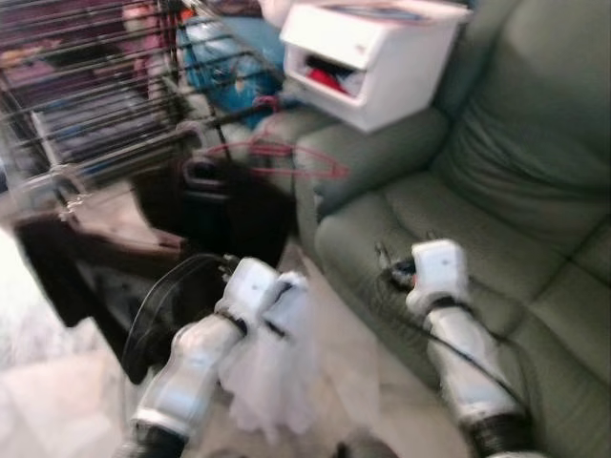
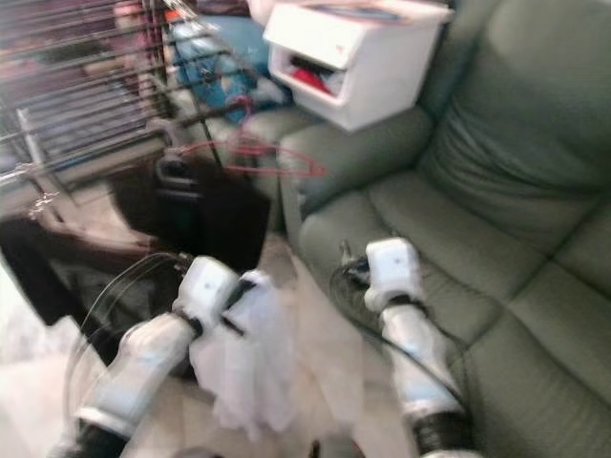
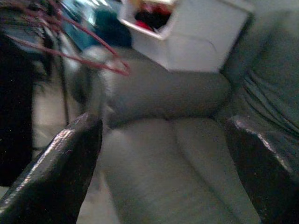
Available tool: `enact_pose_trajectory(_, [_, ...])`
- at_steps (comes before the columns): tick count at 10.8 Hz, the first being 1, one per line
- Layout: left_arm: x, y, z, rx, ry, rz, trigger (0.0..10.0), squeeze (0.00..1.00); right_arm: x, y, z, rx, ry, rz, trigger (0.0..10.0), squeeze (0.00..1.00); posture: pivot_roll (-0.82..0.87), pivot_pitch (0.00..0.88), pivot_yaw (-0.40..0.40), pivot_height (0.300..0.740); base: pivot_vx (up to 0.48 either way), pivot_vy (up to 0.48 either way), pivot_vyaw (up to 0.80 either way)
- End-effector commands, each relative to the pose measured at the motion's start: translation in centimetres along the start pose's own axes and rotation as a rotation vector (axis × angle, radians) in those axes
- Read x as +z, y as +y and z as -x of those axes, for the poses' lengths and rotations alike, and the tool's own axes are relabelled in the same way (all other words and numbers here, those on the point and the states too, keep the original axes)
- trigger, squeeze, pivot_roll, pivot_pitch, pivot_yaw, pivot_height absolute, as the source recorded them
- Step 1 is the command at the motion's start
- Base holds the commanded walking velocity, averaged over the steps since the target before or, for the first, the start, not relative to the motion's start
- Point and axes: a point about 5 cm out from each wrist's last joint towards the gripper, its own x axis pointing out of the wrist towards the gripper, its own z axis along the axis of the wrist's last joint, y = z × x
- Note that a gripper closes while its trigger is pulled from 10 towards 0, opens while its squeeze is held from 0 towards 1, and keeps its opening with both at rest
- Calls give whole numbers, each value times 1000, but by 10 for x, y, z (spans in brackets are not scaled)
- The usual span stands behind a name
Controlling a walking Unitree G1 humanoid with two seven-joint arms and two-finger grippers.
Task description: Hang hanger
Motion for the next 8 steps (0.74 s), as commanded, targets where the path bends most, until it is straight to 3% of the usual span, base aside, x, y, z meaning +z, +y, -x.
enact_pose_trajectory(1, [11, 10, 2, 19, -41, -40, 10000, 0, 8, 8, -4, 22, -30, -6, 10000, 0, -50, 0, -16, 740, 292, 0, 0])
enact_pose_trajectory(4, [11, 10, 2, 13, -40, -35, 10000, 0, 8, 10, -3, 40, -42, 11, 10000, 0, -51, 0, -12, 740, 336, 0, 0])
enact_pose_trajectory(8, [11, 10, 2, 11, -33, -33, 10000, 0, 8, 13, -2, 64, -51, 28, 10000, 0, -49, 0, -12, 740, 405, 63, 748])
